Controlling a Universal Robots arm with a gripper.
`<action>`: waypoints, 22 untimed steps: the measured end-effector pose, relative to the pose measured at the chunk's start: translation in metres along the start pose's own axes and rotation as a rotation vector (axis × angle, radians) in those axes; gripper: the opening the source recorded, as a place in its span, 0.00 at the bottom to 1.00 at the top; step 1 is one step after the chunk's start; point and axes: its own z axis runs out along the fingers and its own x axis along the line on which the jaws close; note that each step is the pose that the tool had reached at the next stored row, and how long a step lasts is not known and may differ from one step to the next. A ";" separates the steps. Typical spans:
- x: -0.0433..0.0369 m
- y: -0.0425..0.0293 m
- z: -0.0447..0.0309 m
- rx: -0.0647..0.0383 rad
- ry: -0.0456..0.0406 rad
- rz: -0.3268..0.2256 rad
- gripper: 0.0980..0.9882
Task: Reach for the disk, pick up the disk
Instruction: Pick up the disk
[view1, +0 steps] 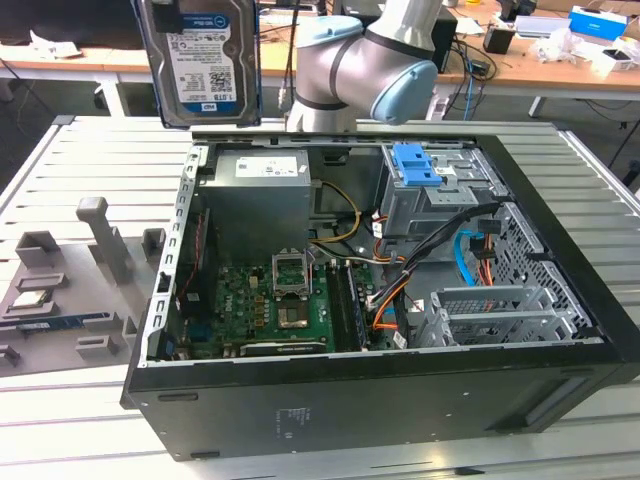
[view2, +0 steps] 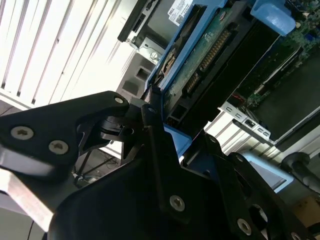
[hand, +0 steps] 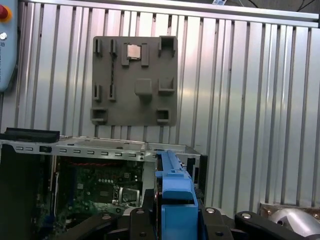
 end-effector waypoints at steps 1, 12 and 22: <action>0.0006 -0.0071 -0.0002 0.000 0.0000 0.000 0.30; 0.0042 -0.0530 -0.0017 0.000 0.0001 0.000 0.30; 0.0101 -0.1271 -0.0041 0.000 0.0000 0.000 0.30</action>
